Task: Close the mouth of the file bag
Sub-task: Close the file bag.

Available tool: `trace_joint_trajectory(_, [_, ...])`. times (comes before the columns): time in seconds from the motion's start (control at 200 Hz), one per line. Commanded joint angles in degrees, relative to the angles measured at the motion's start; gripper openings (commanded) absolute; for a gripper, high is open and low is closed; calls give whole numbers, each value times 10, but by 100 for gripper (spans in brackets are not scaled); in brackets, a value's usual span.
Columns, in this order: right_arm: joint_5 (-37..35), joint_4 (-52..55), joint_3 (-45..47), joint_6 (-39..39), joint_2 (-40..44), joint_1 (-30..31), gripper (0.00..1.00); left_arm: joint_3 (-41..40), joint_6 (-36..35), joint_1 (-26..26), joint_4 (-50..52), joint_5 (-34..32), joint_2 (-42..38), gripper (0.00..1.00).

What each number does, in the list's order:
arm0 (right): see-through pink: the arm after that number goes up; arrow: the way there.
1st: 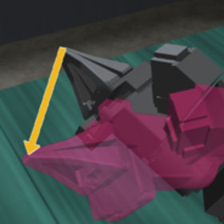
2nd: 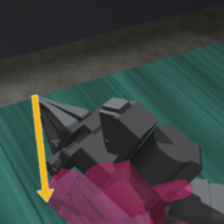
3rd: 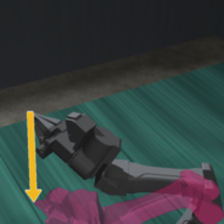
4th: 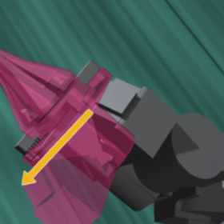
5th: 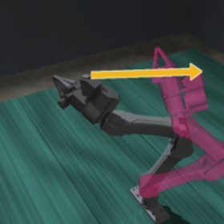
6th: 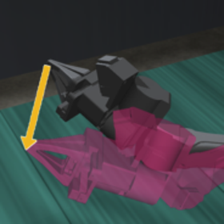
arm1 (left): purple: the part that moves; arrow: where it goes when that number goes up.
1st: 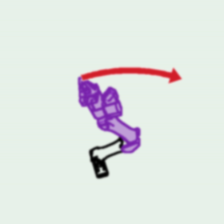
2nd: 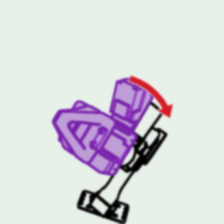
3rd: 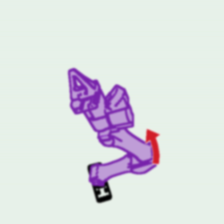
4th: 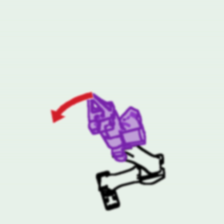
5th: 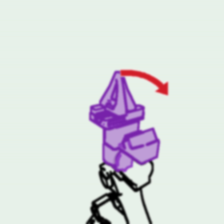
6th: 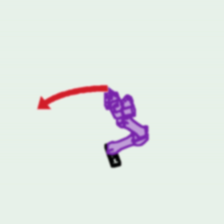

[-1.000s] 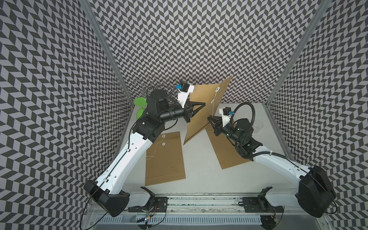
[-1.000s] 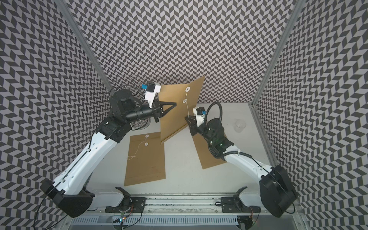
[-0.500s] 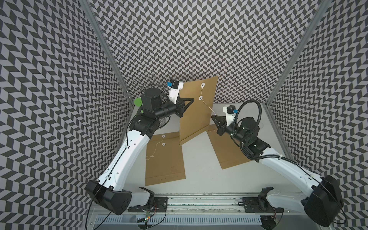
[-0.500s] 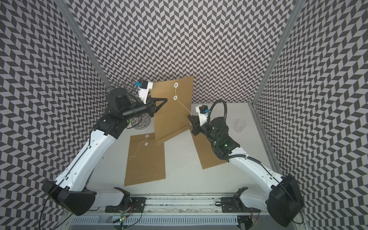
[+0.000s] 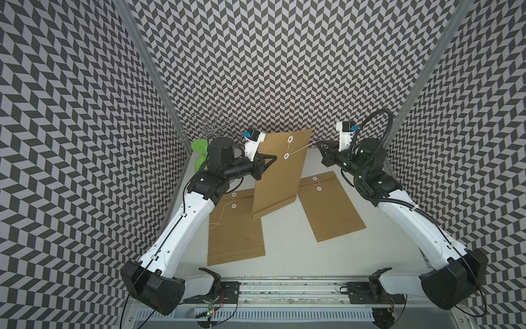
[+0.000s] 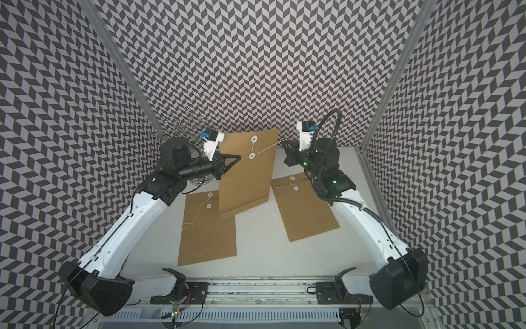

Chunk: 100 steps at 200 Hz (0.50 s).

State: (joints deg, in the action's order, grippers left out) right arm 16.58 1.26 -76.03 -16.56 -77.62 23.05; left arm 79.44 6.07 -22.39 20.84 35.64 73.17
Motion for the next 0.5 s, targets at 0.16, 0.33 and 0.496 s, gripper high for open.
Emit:
trace_joint_trajectory(0.16, [46, 8, -72, -38, -34, 8, 0, -36, 33, -9, -42, 23, -24, 0])
trace_joint_trajectory(0.33, [47, 18, -87, -40, -29, 30, 0, -46, 56, -9, -59, 18, -15, 0])
trace_joint_trajectory(0.496, [47, 29, -100, -41, -23, 53, 0, -51, 75, -10, -71, 18, 0, 0])
